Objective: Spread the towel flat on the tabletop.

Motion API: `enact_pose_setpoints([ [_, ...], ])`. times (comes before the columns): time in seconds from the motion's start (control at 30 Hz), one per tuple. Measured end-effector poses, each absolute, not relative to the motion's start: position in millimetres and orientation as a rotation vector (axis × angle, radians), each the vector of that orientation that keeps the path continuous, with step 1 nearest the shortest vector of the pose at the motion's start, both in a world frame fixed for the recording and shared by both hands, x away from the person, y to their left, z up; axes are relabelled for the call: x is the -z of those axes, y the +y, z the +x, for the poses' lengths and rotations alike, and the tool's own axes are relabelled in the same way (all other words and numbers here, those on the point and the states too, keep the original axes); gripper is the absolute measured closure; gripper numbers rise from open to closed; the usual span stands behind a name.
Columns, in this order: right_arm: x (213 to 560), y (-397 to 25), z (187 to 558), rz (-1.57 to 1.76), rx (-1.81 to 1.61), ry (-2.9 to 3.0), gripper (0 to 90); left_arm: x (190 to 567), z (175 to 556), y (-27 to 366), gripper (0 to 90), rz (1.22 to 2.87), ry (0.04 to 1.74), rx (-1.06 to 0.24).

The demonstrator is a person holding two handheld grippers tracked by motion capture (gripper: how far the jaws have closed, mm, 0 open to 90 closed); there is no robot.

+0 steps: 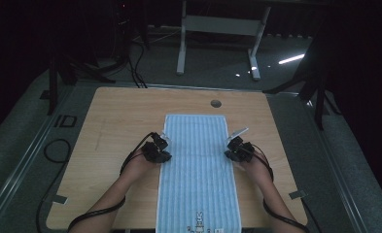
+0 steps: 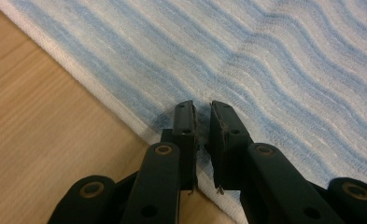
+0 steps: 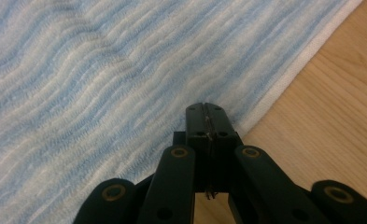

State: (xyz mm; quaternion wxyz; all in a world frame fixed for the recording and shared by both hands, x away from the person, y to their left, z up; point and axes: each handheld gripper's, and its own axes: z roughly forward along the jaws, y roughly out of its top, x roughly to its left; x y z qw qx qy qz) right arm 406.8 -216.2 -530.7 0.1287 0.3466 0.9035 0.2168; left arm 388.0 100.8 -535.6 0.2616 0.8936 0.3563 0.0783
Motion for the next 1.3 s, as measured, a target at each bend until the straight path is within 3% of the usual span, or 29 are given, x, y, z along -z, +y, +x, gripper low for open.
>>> enact_pose_setpoints([
  [0.83,528.2,-244.4,446.6,1.164,-0.598,2.586,89.5,535.1,429.3,73.8,79.5,2.397,0.99,-0.182],
  [1.13,511.1,-231.2,435.9,1.113,-0.687,2.572,86.6,529.7,420.1,61.6,75.7,2.407,0.948,-0.175],
  [1.3,518.6,-219.5,431.5,1.091,-0.692,2.604,86.9,535.2,420.5,58.3,74.0,2.401,0.954,-0.167],
])
